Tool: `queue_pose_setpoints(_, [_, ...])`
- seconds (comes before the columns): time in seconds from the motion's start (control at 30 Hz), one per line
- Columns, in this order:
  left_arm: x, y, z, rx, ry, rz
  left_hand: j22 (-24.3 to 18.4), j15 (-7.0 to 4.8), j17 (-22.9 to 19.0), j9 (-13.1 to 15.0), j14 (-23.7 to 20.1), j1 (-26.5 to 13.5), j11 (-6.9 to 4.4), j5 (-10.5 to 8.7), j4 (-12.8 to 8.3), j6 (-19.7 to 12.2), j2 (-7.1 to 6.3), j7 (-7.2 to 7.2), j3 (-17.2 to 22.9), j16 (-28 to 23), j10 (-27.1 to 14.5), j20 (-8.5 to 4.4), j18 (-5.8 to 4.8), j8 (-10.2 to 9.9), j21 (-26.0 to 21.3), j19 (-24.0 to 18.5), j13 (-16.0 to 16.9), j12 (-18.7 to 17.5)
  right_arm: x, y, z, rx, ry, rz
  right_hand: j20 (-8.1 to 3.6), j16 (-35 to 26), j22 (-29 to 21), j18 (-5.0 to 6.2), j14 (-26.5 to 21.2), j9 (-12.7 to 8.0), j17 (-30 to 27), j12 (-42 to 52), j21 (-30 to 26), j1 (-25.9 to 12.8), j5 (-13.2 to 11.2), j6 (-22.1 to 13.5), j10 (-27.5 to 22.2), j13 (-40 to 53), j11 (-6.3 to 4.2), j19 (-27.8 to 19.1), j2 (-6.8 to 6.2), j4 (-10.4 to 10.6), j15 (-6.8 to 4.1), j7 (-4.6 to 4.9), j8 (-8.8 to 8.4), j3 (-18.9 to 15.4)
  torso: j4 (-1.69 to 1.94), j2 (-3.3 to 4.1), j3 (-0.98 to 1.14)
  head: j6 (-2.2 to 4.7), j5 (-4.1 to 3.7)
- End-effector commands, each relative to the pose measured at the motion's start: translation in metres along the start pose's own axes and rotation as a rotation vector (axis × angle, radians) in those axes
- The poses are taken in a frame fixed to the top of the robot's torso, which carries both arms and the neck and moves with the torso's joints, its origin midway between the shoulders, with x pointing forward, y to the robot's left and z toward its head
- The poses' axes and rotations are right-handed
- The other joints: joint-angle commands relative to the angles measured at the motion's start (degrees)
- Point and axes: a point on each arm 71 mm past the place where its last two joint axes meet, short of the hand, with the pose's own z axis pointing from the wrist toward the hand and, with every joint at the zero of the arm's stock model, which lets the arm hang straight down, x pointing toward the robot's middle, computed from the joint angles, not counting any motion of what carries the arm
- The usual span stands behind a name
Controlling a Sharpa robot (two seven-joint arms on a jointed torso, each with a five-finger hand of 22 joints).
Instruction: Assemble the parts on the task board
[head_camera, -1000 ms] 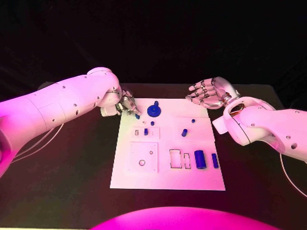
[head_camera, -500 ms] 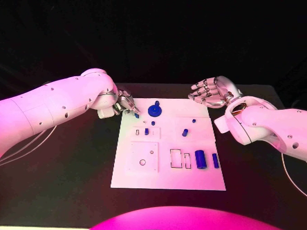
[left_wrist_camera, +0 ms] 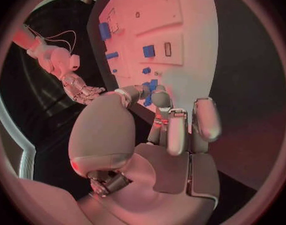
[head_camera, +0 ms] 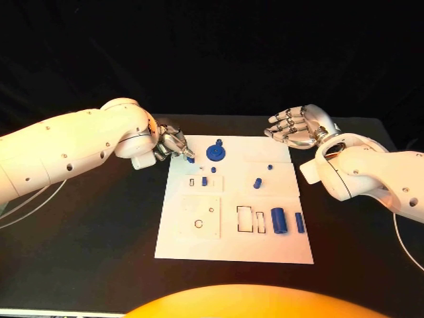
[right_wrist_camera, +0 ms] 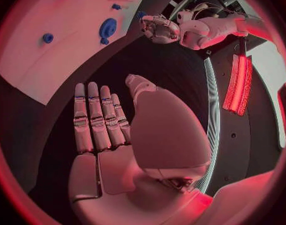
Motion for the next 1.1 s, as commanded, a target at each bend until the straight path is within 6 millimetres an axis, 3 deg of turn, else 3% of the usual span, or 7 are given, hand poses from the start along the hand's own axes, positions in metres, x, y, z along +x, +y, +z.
queue_pose_setpoints(0.03, [0.004, 0.000, -0.002, 0.013, -0.016, -0.016, 0.0, -0.49, 6.5, 0.0, 3.9, 0.1, 0.15, 0.31, -9.8, 0.7, 0.50, -0.18, 9.9, 0.2, 0.4, 0.08, -0.74, 0.0, 0.2, 0.5, 0.1, 0.3, 0.000, 0.001, 0.000, -0.016, -0.001, 0.000, 0.22, -0.3, -0.1, 0.37, 0.4, -0.1, -0.1, -0.3, -0.1, 0.5, 0.2, 0.0, -0.1, -0.1, 0.46, -0.1, -0.24, 0.0, 0.09, 2.51, 0.08, 0.3, 0.07, -0.05, 0.02, -0.20, 0.16])
queue_pose_setpoints(0.33, [0.020, 0.007, 0.000, -0.001, 0.052, 0.012, -0.1, -0.51, 6.5, 0.0, 3.9, 0.1, 0.14, 0.39, -9.8, 0.8, 0.46, -0.19, 9.9, 0.2, 0.4, 0.06, -0.71, -0.1, 0.2, 0.4, -0.2, 0.1, 0.000, 0.000, -0.001, -0.014, 0.000, -0.001, 0.27, -0.5, -0.3, 0.36, 0.4, -0.1, -0.3, -0.4, -0.2, 0.5, 0.3, -0.1, -0.2, -0.3, 0.54, -0.2, -0.31, 0.0, 0.17, 2.61, 0.03, 0.3, 0.04, 0.06, -0.11, -0.43, 0.23])
queue_pose_setpoints(0.53, [0.025, 0.008, 0.003, -0.012, 0.104, 0.042, -0.1, -0.51, 6.5, 0.0, 3.9, 0.1, 0.14, 0.41, -9.8, 0.8, 0.46, -0.20, 9.9, 0.2, 0.4, 0.06, -0.71, -0.1, 0.2, 0.4, -0.1, 0.1, 0.000, 0.000, -0.001, -0.014, 0.001, -0.001, 0.29, -0.5, -0.4, 0.36, 0.4, -0.2, -0.3, -0.5, -0.2, 0.5, 0.3, -0.1, -0.2, -0.4, 0.57, -0.2, -0.34, 0.0, 0.21, 2.65, 0.01, 0.3, -0.06, 0.06, -0.02, -0.61, 0.48])
queue_pose_setpoints(1.1, [0.031, 0.005, 0.006, -0.030, 0.158, 0.147, -0.2, -0.52, 6.7, 0.0, 4.0, 0.0, 0.12, 0.45, -9.8, 0.8, 0.43, -0.21, 9.9, 0.3, 0.3, 0.04, -0.70, -0.1, 0.1, 0.3, -0.4, -0.1, 0.000, 0.000, -0.001, -0.011, 0.005, -0.001, 0.36, -0.7, -0.7, 0.35, 0.4, -0.3, -0.5, -0.6, -0.2, 0.6, 0.3, -0.1, -0.2, -0.6, 0.65, -0.3, -0.44, -0.1, 0.30, 2.75, -0.06, 0.4, -0.10, 0.11, -0.03, -1.18, 0.41])
